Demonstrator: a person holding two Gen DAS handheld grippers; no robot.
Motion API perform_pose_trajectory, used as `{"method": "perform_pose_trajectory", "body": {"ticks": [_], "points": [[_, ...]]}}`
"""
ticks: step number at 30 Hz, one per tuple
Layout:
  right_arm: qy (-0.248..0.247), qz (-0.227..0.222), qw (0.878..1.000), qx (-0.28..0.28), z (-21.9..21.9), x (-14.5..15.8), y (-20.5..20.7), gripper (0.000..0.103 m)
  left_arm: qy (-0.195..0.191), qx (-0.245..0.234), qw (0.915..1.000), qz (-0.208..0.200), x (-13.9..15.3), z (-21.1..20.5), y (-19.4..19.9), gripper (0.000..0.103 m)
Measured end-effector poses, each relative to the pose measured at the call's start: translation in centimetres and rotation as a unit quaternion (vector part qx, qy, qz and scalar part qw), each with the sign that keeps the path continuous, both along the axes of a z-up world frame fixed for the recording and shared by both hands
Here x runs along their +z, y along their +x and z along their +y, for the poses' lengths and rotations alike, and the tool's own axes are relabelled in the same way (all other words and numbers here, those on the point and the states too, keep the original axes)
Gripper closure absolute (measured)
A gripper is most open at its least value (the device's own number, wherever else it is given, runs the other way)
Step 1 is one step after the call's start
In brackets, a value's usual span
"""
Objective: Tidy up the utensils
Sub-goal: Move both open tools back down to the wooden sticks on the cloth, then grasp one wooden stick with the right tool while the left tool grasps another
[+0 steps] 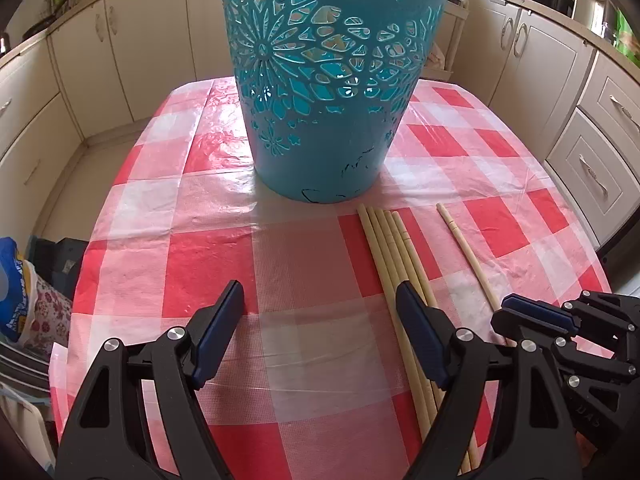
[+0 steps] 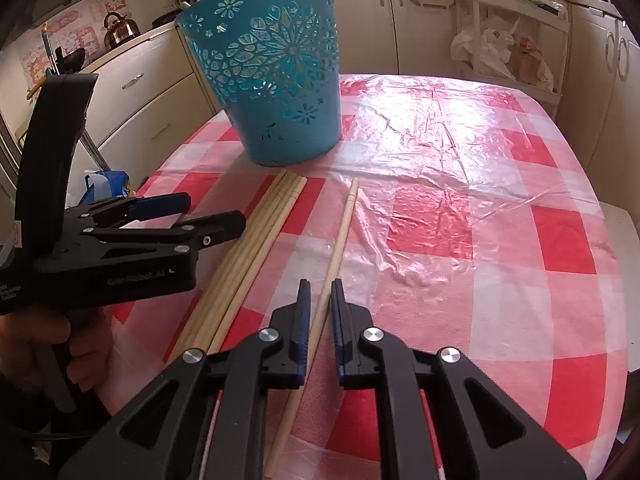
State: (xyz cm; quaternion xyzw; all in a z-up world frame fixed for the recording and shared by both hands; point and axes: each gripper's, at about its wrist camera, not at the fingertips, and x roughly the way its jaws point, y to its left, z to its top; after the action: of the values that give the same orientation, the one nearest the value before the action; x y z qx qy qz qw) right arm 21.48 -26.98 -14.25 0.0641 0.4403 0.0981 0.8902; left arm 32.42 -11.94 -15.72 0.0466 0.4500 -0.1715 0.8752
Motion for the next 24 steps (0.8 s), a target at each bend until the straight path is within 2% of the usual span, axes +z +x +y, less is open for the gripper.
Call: {"method": "perform_pose_trajectory", "body": {"ticks": [4,12,15,18,24], "points": [[0.002,-0.001,1.000,0.005,0.1,0.0,0.0,0.086,0.003,0.000,1.0000,-0.001,-0.1,-0.1,0.0,0.029],[0.006,-0.002,1.000,0.006,0.0,0.0,0.0,0.085,0.010,0.005,0.9999,-0.004,-0.2,-0.4,-0.1,0.029],[0.002,0.000,1.000,0.011,0.3,0.0,0.0,0.080,0.015,0.011,0.9998,-0.006,-0.1,-0.4,-0.1,0.029],[-0.004,0.000,1.000,0.019,0.8,0.1,0.1,0.071,0.029,0.008,0.9994,-0.016,0.0,-0.8,-0.3,0.029],[-0.003,0.003,1.000,0.010,0.7,0.1,0.3,0.069,0.037,-0.002,0.9992,-0.018,0.0,-1.5,-0.2,0.030]]}}
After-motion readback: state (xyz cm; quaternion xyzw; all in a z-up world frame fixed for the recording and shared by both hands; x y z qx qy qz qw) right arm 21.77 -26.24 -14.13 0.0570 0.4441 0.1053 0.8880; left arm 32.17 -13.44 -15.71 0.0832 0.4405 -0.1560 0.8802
